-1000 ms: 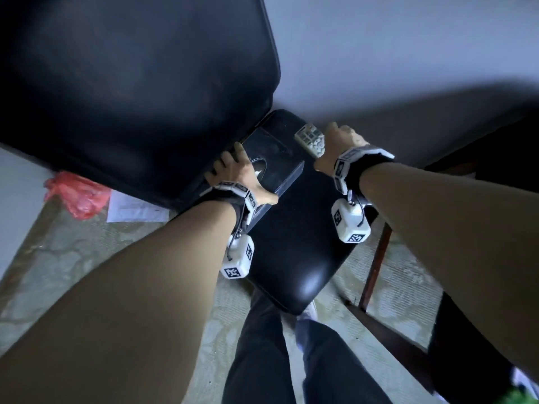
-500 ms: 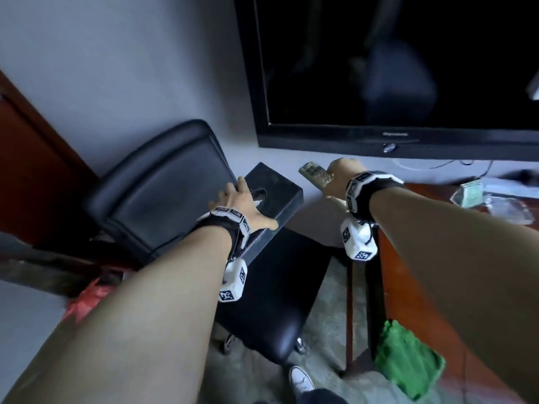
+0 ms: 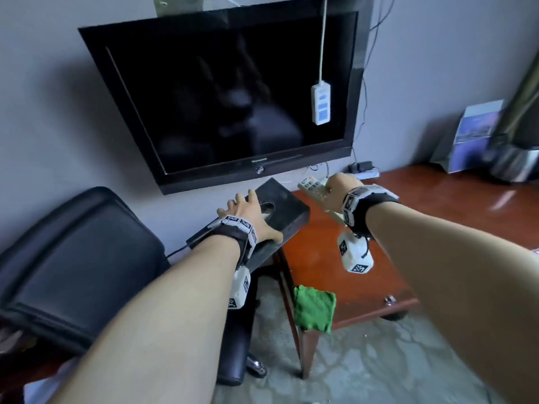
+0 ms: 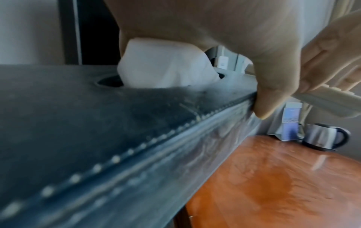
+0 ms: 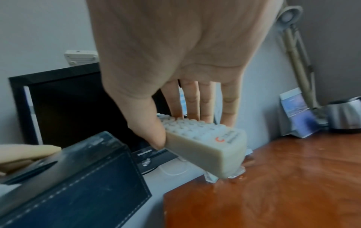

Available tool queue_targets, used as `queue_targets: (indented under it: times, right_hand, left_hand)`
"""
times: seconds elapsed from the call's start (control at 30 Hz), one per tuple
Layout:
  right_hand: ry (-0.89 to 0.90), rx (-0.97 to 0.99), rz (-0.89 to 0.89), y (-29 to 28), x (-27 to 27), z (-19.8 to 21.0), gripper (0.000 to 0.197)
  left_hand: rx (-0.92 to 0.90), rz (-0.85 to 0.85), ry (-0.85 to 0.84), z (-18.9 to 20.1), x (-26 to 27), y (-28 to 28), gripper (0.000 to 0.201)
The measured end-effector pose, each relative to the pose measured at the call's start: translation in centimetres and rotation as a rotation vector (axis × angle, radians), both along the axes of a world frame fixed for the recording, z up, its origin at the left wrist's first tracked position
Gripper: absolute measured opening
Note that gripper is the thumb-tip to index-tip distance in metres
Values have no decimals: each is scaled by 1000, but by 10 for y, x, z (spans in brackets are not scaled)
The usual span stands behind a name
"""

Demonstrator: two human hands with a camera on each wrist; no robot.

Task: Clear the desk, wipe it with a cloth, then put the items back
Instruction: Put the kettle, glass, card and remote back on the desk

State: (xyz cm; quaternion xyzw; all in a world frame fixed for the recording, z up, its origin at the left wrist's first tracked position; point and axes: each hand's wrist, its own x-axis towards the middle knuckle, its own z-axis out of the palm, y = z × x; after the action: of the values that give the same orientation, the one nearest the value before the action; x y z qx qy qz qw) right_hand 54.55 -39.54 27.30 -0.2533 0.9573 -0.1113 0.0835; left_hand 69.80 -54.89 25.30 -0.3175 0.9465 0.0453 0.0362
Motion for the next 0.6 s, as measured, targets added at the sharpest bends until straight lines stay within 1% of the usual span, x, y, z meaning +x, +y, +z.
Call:
queue_targets:
  times: [0.07, 0.1, 0.2, 0.3, 0.33, 0.4, 0.47, 0.57, 0.6]
  right_hand:
    - [21, 5, -60, 34, -14, 4, 30]
    - [32, 4, -87, 50, -23, 5, 28]
    - [47, -11, -133, 97, -51, 7, 27]
    - [37, -23, -188, 141, -88, 3, 32]
    - [27, -29, -204, 156, -102, 2, 30]
    - [22, -33, -226, 183, -132, -3, 30]
    - [36, -35, -247, 210, -169, -8, 36]
    - [47, 0, -271, 248, -225, -15, 33]
    - [41, 19, -277, 261, -242, -17, 34]
  left_hand:
    - [3, -50, 10, 5, -21, 24, 132]
    - [4, -72, 12, 7, -32, 36, 134]
    - [-9, -138, 8, 10, -72, 72, 135]
    - [-37, -198, -12, 5, -121, 106, 137]
    - [-46, -217, -19, 2, -139, 118, 137]
    - [-53, -243, -25, -5, -176, 142, 138]
    - [-47, -251, -28, -12, -215, 167, 138]
    - [-28, -251, -44, -22, -274, 202, 141]
    - [-25, -253, -54, -25, -293, 213, 142]
